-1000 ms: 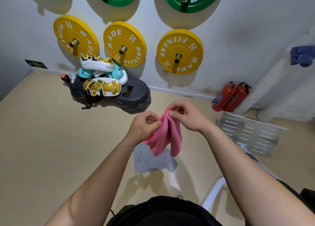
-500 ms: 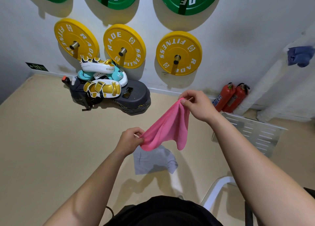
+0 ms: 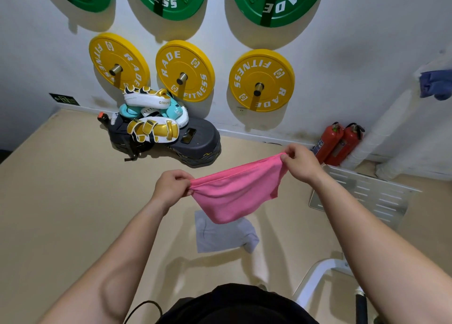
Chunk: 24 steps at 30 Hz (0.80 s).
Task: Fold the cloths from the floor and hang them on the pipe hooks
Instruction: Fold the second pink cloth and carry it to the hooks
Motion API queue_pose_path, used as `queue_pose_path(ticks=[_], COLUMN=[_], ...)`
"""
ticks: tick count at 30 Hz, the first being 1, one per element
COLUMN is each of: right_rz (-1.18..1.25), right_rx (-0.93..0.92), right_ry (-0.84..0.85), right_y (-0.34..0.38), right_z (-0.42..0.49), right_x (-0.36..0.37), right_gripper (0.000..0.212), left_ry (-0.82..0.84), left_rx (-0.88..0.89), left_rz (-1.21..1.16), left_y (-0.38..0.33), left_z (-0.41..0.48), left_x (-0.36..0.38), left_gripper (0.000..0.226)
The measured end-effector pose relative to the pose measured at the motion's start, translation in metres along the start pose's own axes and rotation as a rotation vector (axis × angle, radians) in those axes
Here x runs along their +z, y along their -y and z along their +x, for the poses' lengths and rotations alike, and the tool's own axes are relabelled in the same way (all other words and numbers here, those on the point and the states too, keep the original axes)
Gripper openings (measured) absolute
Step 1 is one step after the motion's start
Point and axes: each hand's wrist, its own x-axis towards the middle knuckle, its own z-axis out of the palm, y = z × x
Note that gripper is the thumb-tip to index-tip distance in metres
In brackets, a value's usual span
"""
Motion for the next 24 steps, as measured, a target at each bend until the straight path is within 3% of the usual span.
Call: queue_pose_path(ticks=[3,5,9,19,21,24], right_rz=[0.074,0.099,0.089,0.112,0.111,0.099], right_rx=[0.056,0.078,0.081,0.148,0.156,0.152], right_ry=[-0.008,-0.039,-0.104,-0.170,-0.175,-0.163], right_y=[-0.003,-0.008,-0.016,-0.031,-0.034,-0.040], right_z=[0.001,0.002,0.005,0.012,0.014,0.018], right_x=[0.005,0.005,0.006,0.001,-0.002,-0.007], right_gripper=[0.013,0.014,0.012,0.016,0.017,0.018], left_ry=[-0.032,0.077,0.318,0.232,0.270,0.253], left_rx=[0.077,0.106,0.048,0.117,0.145,0.250], left_rz=[0.230,0.344,0.261,0.062,0.091,0.283], left_y=[-0.002,-0.007,-0.022,-0.031,-0.030,-0.030], left_z=[0.002,0.002,-0.002,-0.006,-0.006,-0.002], left_x=[0.001,0.000,-0.002,0.015,0.019,0.024], left_gripper=[0.024,0.020,0.028,0.018,0.005,0.024])
